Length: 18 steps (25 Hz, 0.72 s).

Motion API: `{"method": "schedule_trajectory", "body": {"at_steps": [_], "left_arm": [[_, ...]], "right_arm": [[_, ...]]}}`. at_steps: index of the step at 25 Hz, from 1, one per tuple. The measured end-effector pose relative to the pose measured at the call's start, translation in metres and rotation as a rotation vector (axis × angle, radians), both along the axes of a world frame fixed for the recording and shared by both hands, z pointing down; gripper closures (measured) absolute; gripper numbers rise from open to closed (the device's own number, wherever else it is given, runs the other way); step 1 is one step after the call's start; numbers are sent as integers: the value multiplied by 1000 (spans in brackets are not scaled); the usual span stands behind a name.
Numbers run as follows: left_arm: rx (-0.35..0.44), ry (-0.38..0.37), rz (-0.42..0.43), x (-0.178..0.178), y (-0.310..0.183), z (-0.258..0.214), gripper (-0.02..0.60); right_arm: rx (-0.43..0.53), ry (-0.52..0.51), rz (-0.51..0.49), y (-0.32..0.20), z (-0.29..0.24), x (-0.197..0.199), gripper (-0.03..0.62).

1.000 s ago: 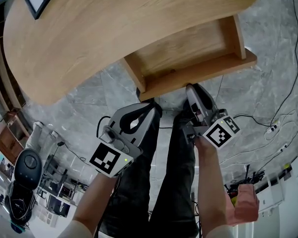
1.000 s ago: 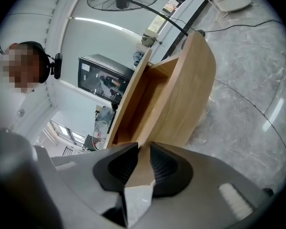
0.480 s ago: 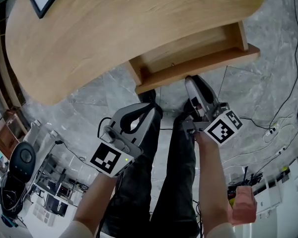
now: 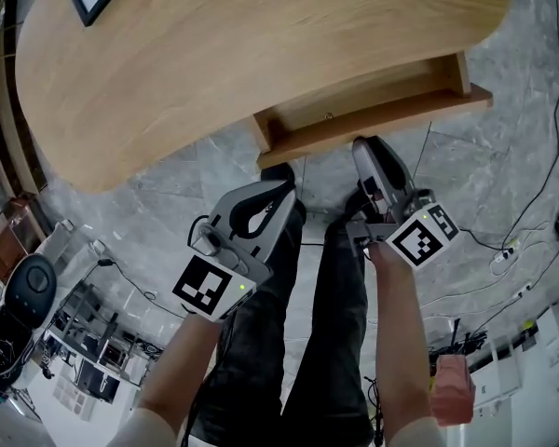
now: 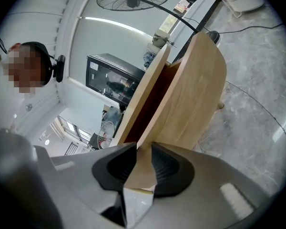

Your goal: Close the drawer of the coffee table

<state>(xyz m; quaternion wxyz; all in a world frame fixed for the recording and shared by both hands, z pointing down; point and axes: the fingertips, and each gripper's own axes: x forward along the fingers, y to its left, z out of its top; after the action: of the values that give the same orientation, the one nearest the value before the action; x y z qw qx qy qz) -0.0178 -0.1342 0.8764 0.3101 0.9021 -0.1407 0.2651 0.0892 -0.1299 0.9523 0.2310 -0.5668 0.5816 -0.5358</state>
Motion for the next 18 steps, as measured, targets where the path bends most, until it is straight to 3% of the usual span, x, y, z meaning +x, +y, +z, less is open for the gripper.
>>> {"method": "schedule_trajectory", "body": {"at_steps": [6, 18], "left_arm": [[-37, -55, -10, -4, 5, 17, 575], [-52, -44, -16, 1, 8, 29, 575]], "right_arm": [[13, 12, -3, -8, 1, 3, 497], [33, 126, -60, -33, -1, 1, 480]]}}
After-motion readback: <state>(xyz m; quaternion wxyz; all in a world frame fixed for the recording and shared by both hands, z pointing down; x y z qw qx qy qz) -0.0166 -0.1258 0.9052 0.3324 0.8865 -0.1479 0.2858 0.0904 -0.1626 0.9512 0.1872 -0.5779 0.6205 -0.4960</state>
